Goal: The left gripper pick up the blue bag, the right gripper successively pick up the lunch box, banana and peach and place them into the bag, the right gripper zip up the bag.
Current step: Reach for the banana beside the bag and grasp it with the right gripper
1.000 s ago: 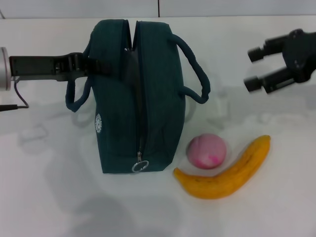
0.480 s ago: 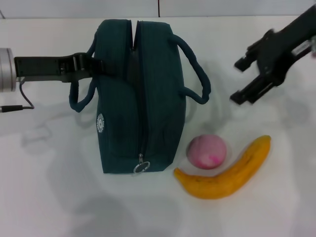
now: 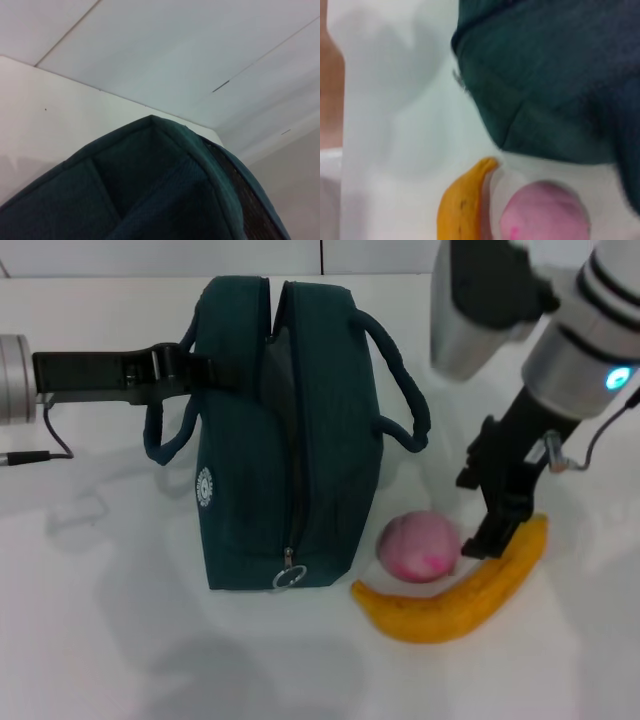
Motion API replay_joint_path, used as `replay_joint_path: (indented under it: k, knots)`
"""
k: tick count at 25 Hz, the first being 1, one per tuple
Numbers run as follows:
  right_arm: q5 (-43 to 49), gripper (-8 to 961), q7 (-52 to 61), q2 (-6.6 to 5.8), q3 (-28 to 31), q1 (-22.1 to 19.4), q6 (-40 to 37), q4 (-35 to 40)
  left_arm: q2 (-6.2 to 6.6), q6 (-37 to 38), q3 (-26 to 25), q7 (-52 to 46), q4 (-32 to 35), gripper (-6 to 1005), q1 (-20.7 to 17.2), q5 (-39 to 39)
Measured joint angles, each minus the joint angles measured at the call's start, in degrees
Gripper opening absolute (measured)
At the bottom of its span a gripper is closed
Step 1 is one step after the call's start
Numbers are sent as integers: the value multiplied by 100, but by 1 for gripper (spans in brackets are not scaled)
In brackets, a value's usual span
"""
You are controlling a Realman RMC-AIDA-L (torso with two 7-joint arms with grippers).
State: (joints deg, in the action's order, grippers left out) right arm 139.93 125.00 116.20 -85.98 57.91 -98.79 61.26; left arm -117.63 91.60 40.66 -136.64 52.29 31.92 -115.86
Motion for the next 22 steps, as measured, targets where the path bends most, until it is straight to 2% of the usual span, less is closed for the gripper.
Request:
replay_joint_path:
  k: [4,10,22]
  knots:
    - [-45,850,70,1,-465,-67,181,-35,-19,-3,1,-7,0,29,-42,10]
    - [-391,849,122,-1,-808,-124,129,9,-50,-3,3,-10,0,29,-107,58]
    - [-780,847,77,-1,-1229,-217,191,-39,-55,40,3,-12,1,30,-124,85]
